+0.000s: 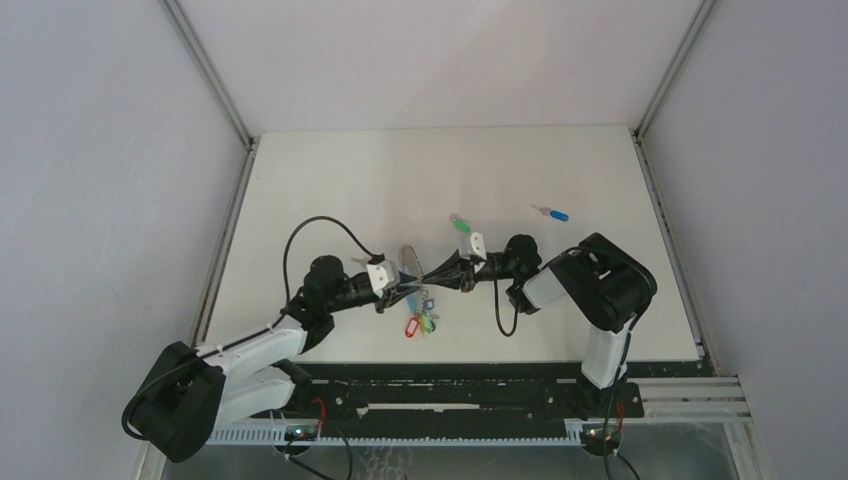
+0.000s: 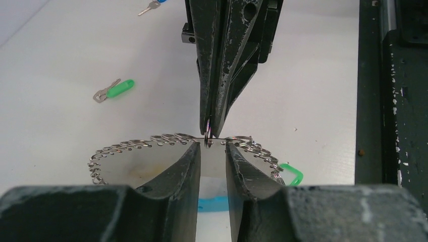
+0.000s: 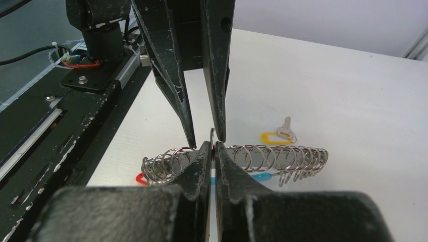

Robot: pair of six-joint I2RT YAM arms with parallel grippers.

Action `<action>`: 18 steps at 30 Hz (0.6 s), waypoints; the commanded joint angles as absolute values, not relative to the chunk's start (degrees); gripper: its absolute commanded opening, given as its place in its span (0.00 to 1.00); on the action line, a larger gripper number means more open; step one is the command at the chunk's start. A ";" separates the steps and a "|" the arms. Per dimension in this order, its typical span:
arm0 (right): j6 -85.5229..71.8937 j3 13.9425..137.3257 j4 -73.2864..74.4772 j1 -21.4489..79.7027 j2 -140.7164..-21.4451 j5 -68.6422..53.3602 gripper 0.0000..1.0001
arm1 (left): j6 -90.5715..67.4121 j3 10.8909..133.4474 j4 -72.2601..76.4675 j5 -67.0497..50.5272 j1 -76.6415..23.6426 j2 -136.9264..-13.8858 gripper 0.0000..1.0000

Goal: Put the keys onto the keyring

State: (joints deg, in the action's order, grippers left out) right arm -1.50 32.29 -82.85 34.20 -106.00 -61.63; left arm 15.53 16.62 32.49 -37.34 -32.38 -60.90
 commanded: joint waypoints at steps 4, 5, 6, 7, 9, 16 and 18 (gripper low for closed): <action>-2.30 32.19 -85.09 34.46 -103.01 -62.18 0.00 | 14.30 16.04 36.84 -39.68 -31.39 -61.30 0.28; -2.21 32.17 -85.07 34.58 -102.93 -62.21 0.00 | 14.19 16.20 36.98 -39.76 -31.43 -61.45 0.28; -2.20 32.18 -85.04 34.69 -102.88 -62.21 0.00 | 14.11 16.33 37.00 -39.81 -31.43 -61.60 0.28; -2.18 32.17 -85.02 34.78 -102.83 -62.24 0.00 | 14.13 16.47 37.00 -39.80 -31.39 -61.69 0.28; -2.07 32.17 -85.08 35.06 -102.83 -62.27 0.00 | 14.12 16.69 37.00 -39.73 -31.34 -61.91 0.27; -2.24 32.60 -85.06 35.74 -102.83 -62.70 0.00 | 14.08 16.76 37.09 -40.08 -31.32 -62.72 0.23; -2.37 32.79 -85.08 35.99 -102.83 -62.82 0.00 | 14.10 16.85 37.09 -40.14 -31.29 -62.96 0.22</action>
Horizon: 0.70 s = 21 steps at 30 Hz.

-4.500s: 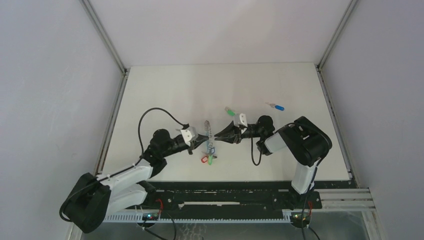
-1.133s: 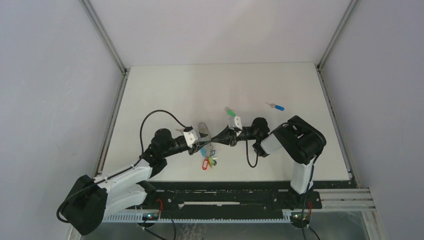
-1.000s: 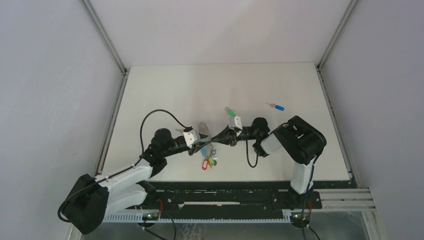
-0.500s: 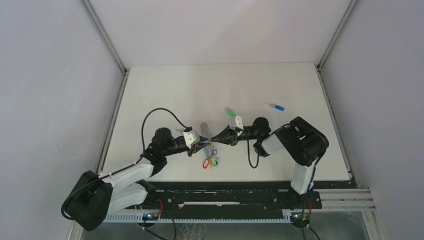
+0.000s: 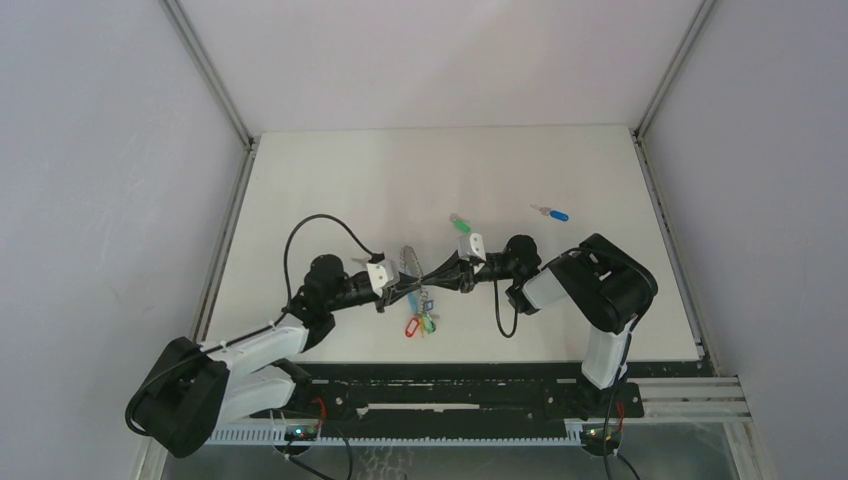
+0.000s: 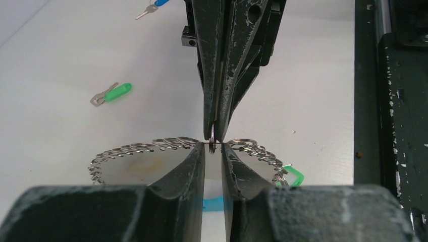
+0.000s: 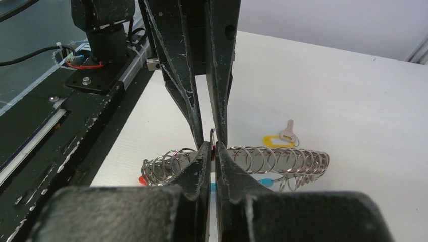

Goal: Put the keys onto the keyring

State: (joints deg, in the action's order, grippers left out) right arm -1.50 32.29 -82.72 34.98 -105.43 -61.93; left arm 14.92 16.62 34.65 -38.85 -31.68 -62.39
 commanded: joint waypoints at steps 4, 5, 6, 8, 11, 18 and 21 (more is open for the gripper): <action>-3.03 33.33 -85.04 36.29 -103.16 -63.72 0.00 | 14.16 17.00 37.07 -40.49 -31.36 -63.37 0.19; -3.18 33.46 -85.00 36.36 -103.37 -63.94 0.00 | 14.15 17.12 37.08 -40.58 -31.30 -63.38 0.19; -3.24 33.63 -84.99 36.45 -103.47 -64.04 0.00 | 14.18 17.20 37.04 -40.73 -31.29 -63.39 0.18; -3.38 33.88 -84.96 36.64 -103.87 -64.40 0.00 | 14.15 17.36 37.08 -40.87 -31.29 -63.42 0.17; -3.51 34.18 -84.49 36.74 -104.22 -64.84 0.00 | 14.20 17.30 37.05 -40.83 -31.37 -63.21 0.13; -3.14 34.26 -81.96 35.77 -103.40 -65.95 0.00 | 14.87 16.41 37.35 -38.96 -31.31 -61.90 0.00; -2.13 33.60 -80.69 35.14 -102.06 -65.64 0.02 | 15.05 15.94 37.29 -38.23 -31.37 -61.21 0.00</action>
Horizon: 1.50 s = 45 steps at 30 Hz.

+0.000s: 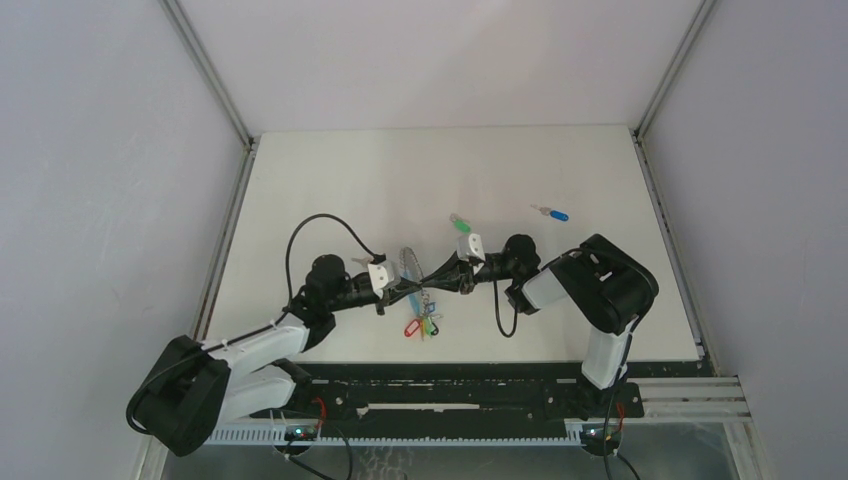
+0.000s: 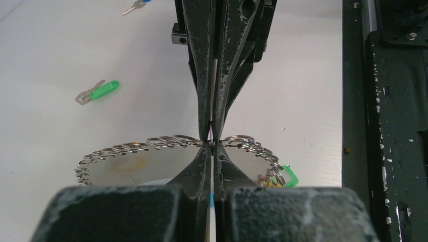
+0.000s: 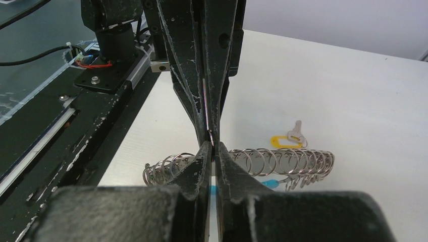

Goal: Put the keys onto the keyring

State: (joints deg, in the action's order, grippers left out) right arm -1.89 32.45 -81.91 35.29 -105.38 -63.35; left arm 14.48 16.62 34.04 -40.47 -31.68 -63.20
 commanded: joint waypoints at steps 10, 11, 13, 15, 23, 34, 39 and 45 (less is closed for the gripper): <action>-4.23 30.86 -71.48 32.03 -93.89 -56.46 0.42 | 16.14 16.19 34.90 -36.97 -31.33 -59.82 0.00; -4.29 30.85 -68.54 31.65 -92.17 -54.99 0.43 | 16.17 16.33 34.48 -36.92 -31.29 -59.78 0.00; -4.91 30.85 -62.91 30.76 -88.74 -51.80 0.48 | 16.21 16.51 33.99 -36.78 -31.31 -59.56 0.00; -5.81 30.86 -57.10 29.40 -84.53 -49.41 0.98 | 16.20 16.79 33.46 -36.29 -31.30 -59.62 0.00; -13.68 41.11 -21.47 21.07 -76.93 -48.35 1.00 | 14.90 20.48 27.89 -35.70 -31.36 -61.47 0.00; -48.19 36.68 -54.35 5.20 -88.39 -58.06 1.00 | 9.32 22.41 27.41 -32.42 -31.29 -61.84 0.00; -30.14 38.35 -33.26 6.05 -81.97 -43.92 1.00 | 6.45 23.00 27.38 -29.90 -31.35 -61.71 0.00; -17.59 42.00 -17.61 4.87 -74.83 -26.83 0.99 | 6.30 24.03 25.66 -29.25 -31.32 -61.92 0.00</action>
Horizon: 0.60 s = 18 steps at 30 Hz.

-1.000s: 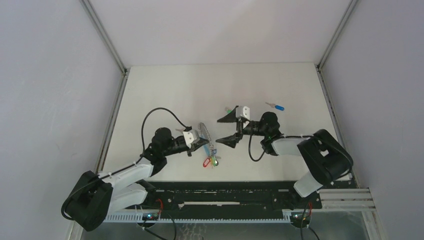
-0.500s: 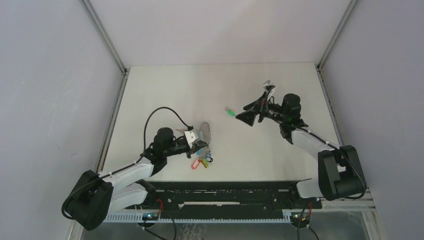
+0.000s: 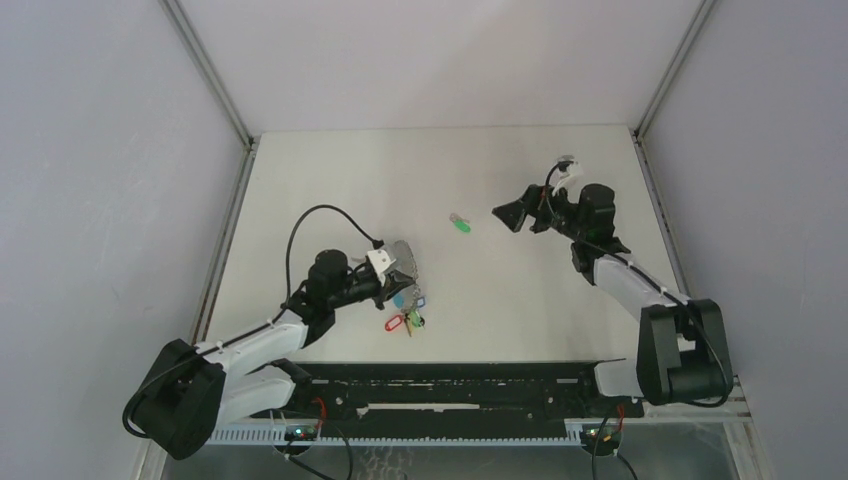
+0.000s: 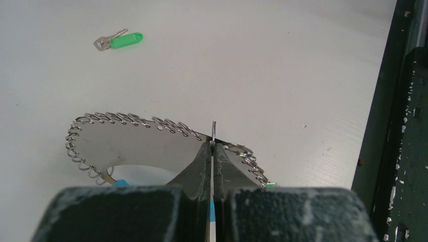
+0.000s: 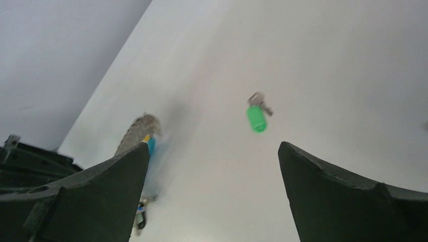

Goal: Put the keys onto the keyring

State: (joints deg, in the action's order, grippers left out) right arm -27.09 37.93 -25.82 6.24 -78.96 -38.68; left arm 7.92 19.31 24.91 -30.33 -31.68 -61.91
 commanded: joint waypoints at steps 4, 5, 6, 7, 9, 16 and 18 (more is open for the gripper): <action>-15.99 49.68 -7.55 -0.08 -79.89 -31.18 1.00 | 6.94 24.41 24.18 -29.68 -31.32 -61.88 0.00; -15.06 51.79 -4.91 -1.12 -81.24 -31.21 0.97 | 7.01 24.43 24.17 -29.92 -31.29 -61.73 0.00; -13.80 53.66 -2.72 -1.94 -82.52 -31.05 0.93 | 6.96 24.32 24.17 -30.12 -31.29 -61.75 0.00; -12.09 55.44 -0.31 -2.42 -83.65 -29.93 0.88 | 6.99 24.34 24.17 -30.14 -31.31 -61.54 0.00; -8.95 58.42 3.40 -2.58 -86.10 -23.31 0.81 | 6.96 24.35 24.23 -30.10 -31.36 -61.52 0.00; -0.30 67.02 8.94 -2.47 -98.78 -13.14 0.63 | 6.95 25.30 23.07 -30.77 -31.30 -62.57 0.00; 1.35 68.57 9.26 -1.95 -101.35 -10.73 0.55 | 6.98 25.40 22.86 -31.18 -31.31 -62.76 0.00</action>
State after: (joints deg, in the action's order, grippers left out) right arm -4.93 64.77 5.15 -2.74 -97.97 -17.87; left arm 7.57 20.60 21.67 -30.13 -31.68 -62.61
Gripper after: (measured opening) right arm 0.606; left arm 0.010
